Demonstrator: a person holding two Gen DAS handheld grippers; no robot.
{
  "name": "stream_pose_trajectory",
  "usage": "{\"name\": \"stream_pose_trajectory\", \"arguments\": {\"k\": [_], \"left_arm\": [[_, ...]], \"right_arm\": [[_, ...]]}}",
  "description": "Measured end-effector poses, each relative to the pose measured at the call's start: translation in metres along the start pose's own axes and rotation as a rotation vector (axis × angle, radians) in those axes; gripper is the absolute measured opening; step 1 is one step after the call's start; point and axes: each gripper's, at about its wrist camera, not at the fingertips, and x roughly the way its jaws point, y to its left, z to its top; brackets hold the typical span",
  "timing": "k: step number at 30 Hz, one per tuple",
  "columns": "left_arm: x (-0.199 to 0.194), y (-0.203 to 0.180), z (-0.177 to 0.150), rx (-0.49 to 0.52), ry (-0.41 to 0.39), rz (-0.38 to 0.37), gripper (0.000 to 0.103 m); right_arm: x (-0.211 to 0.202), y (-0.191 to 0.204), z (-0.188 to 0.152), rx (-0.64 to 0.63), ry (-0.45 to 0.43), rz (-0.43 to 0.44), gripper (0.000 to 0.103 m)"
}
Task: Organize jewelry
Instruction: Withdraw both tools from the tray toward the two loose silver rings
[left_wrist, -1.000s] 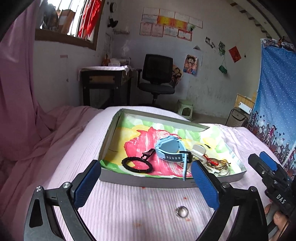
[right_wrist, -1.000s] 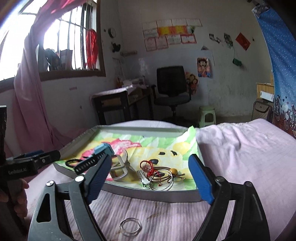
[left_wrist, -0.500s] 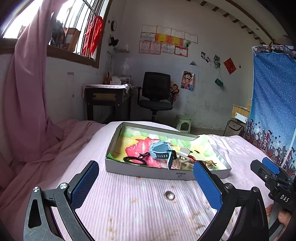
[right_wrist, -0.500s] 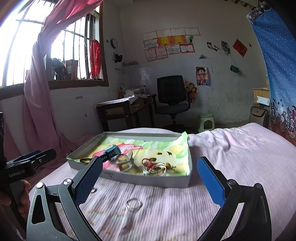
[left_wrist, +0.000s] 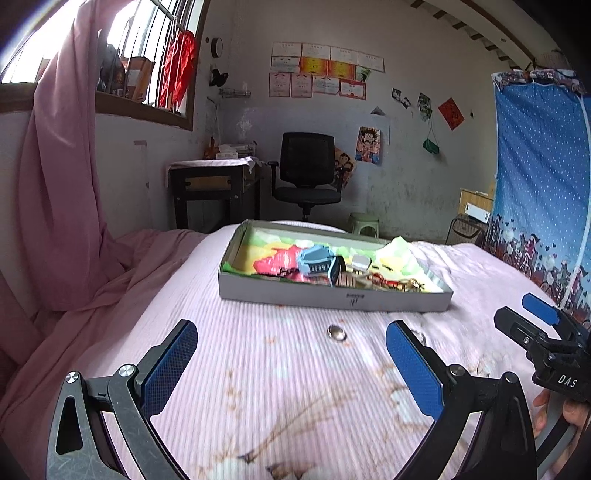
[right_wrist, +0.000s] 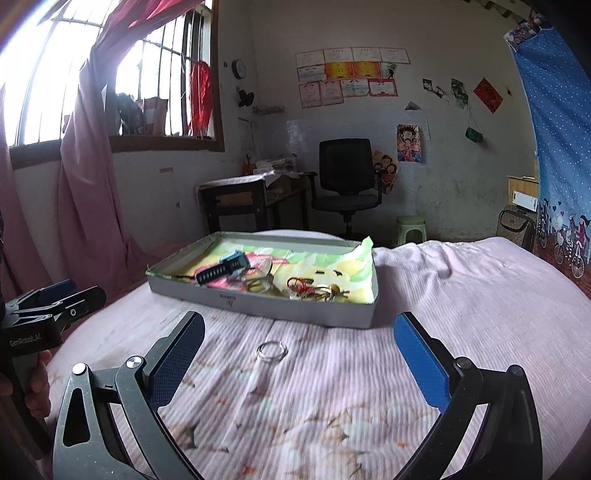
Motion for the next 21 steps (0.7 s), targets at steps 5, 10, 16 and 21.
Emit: {"name": "stream_pose_trajectory", "arguments": {"k": [5, 10, 16, 21], "left_arm": [[0.005, -0.002, -0.007, 0.014, 0.042, 0.003, 0.103], [0.019, -0.003, -0.007, 0.025, 0.111, -0.003, 0.103], [0.045, -0.006, -0.006, 0.055, 0.226, 0.000, 0.103], [0.064, -0.006, -0.006, 0.068, 0.295, 0.000, 0.103]], "right_arm": [[0.004, 0.002, -0.007, -0.013, 0.038, 0.006, 0.101], [0.012, 0.003, -0.011, -0.013, 0.075, 0.008, 0.101], [0.030, 0.003, -0.015, -0.004, 0.161, 0.009, 0.101], [0.050, 0.002, -0.024, 0.007, 0.252, 0.017, 0.101]]}}
